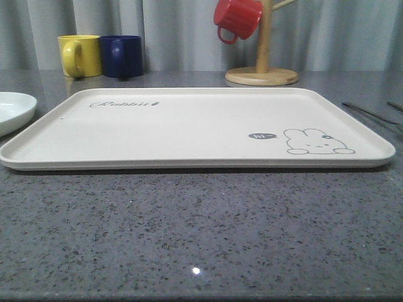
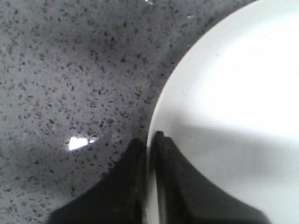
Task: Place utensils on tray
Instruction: 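Lower the left gripper and grasp the white plate's rim, then lift the plate and lower it onto the tray's 'Rabbit' end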
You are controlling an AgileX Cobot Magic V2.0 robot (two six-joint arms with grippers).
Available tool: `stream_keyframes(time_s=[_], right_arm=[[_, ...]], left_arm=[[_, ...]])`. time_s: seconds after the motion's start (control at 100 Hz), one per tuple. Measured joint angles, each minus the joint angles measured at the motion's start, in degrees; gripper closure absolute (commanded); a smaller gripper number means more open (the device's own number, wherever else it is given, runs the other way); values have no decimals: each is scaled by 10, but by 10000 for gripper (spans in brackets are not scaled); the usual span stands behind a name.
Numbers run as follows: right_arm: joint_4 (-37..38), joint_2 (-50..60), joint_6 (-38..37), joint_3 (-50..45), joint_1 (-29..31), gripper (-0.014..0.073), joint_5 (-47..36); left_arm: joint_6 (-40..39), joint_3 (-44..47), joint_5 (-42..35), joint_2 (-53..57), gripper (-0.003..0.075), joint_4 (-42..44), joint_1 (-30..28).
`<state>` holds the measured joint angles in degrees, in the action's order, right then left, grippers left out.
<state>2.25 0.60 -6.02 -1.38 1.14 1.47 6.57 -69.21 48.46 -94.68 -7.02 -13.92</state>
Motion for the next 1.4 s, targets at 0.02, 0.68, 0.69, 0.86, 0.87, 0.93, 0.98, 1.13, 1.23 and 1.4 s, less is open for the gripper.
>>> stream_keyframes(time_s=[0.02, 0.68, 0.69, 0.86, 0.87, 0.93, 0.98, 1.13, 1.23, 1.4], right_arm=[[0, 0, 0, 0, 0, 662, 0], [0, 0, 0, 0, 0, 662, 0], [0, 0, 0, 0, 0, 662, 0], [0, 0, 0, 0, 0, 662, 0], [0, 0, 0, 0, 0, 662, 0], [0, 0, 0, 0, 0, 662, 0], [0, 0, 0, 0, 0, 662, 0], [0, 0, 0, 0, 0, 662, 0], [0, 0, 0, 0, 0, 662, 0], [0, 0, 0, 0, 0, 662, 0]], left_arm=[[0, 0, 0, 0, 739, 0, 0], [61, 0, 6, 168, 739, -75, -2], [65, 0, 7, 171, 739, -82, -2], [131, 0, 24, 189, 739, -190, 2], [135, 0, 25, 189, 739, -194, 4], [144, -3, 29, 188, 739, -213, 16], [149, -9, 29, 182, 739, -220, 33], [151, -37, 29, 147, 740, -229, 94], [152, -56, 30, 112, 740, -232, 136], [152, -88, 34, 44, 740, -234, 193]])
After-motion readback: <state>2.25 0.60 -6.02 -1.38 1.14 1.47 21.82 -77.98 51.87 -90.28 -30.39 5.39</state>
